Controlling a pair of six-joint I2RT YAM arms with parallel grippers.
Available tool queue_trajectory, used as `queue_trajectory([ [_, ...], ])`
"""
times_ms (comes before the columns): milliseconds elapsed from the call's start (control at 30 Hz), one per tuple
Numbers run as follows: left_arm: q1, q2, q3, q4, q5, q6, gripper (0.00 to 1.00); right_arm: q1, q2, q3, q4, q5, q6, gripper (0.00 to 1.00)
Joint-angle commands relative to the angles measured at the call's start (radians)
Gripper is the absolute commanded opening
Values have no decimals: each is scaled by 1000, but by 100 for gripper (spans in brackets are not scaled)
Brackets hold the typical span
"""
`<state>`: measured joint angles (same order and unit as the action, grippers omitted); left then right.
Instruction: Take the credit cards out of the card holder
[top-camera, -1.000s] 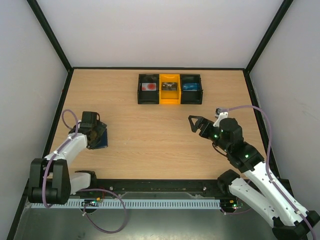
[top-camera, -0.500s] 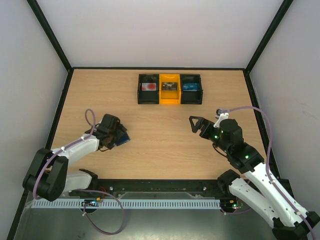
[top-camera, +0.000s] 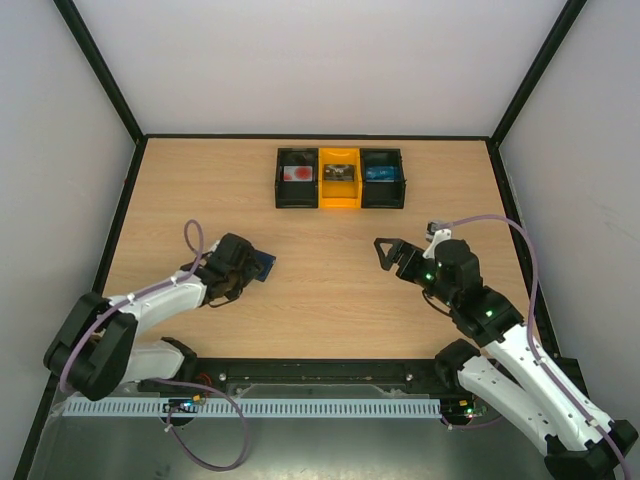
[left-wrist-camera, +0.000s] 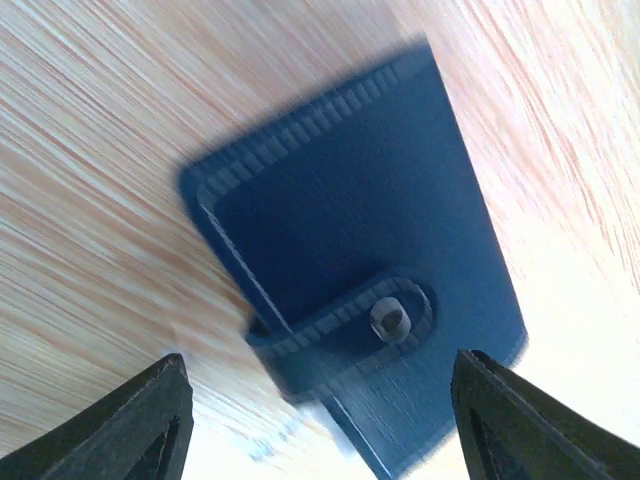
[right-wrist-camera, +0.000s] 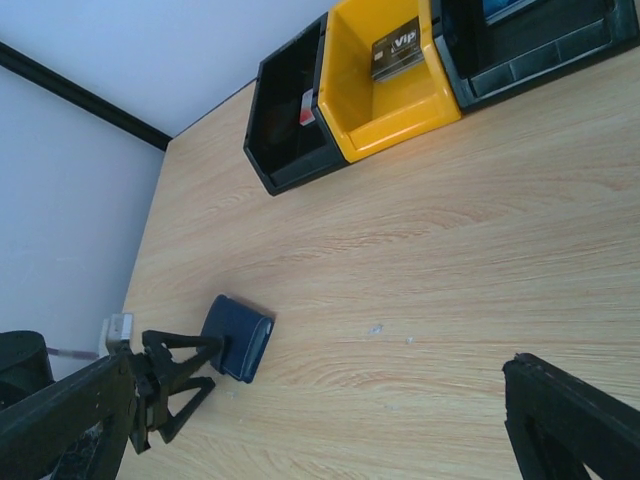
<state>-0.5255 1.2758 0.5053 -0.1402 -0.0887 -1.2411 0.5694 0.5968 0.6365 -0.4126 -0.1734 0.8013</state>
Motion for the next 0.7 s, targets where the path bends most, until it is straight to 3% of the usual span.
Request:
queue_trajectory([
  [0,77,-67,-59,-50,-108,-42,69,-3,1,-20,34,-30,17,98],
  [167,117,-153,-100,-23,-200,-34,61,-3,1,-30,61,-43,9,98],
  [300,122,-178,-117,71,-187,1,60,-3,8,-35,72,-45,3,98],
  [667,123,-54,-107,144,-116,-23,51,-3,1,-49,66,-48,6,98],
])
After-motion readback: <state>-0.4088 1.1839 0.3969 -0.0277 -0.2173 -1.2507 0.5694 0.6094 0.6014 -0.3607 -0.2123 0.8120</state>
